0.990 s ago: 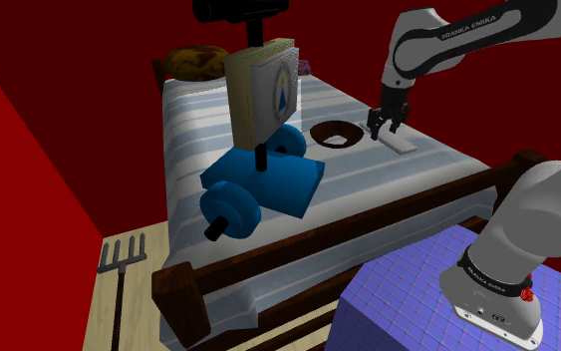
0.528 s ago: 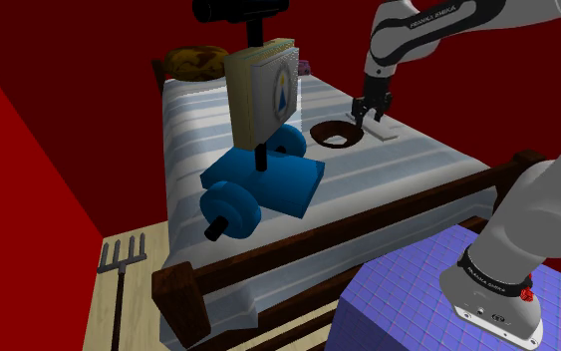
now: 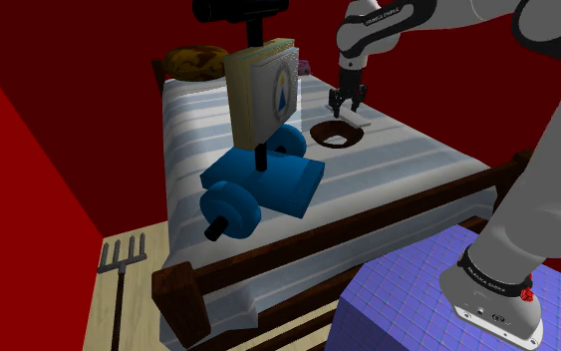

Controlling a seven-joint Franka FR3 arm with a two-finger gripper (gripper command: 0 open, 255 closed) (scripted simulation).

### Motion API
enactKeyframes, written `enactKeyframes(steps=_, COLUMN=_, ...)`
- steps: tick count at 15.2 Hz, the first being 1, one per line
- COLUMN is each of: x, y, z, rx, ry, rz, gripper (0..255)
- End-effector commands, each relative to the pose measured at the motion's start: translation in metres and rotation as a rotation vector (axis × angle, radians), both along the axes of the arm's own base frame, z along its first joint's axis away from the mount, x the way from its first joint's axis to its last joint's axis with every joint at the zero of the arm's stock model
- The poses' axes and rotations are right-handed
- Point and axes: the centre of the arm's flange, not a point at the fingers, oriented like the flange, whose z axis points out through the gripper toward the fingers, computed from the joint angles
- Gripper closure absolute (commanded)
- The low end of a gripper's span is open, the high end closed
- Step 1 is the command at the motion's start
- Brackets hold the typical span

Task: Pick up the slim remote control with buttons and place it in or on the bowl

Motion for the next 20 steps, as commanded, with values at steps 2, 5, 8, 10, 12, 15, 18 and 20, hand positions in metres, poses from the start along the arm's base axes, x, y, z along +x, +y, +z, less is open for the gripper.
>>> enactKeyframes(steps=2, x=0.027, y=-0.007, z=-0.001, rx=0.0, ry=-0.001, rz=0.001, gripper=255)
enactKeyframes(steps=5, x=0.027, y=-0.007, z=-0.017, rx=0.0, ry=-0.001, rz=0.001, gripper=255)
enactKeyframes(steps=8, x=0.027, y=-0.007, z=-0.032, rx=0.0, ry=-0.001, rz=0.001, gripper=255)
enactKeyframes(steps=10, x=0.027, y=-0.007, z=-0.043, rx=0.0, ry=-0.001, rz=0.001, gripper=255)
enactKeyframes(steps=12, x=0.027, y=-0.007, z=-0.054, rx=0.0, ry=-0.001, rz=0.001, gripper=255)
enactKeyframes(steps=15, x=0.027, y=-0.007, z=-0.073, rx=0.0, ry=-0.001, rz=0.001, gripper=255)
enactKeyframes(steps=18, x=0.027, y=-0.007, z=-0.073, rx=0.0, ry=-0.001, rz=0.001, gripper=255)
enactKeyframes(steps=20, x=0.027, y=-0.007, z=-0.073, rx=0.0, ry=-0.001, rz=0.001, gripper=255)
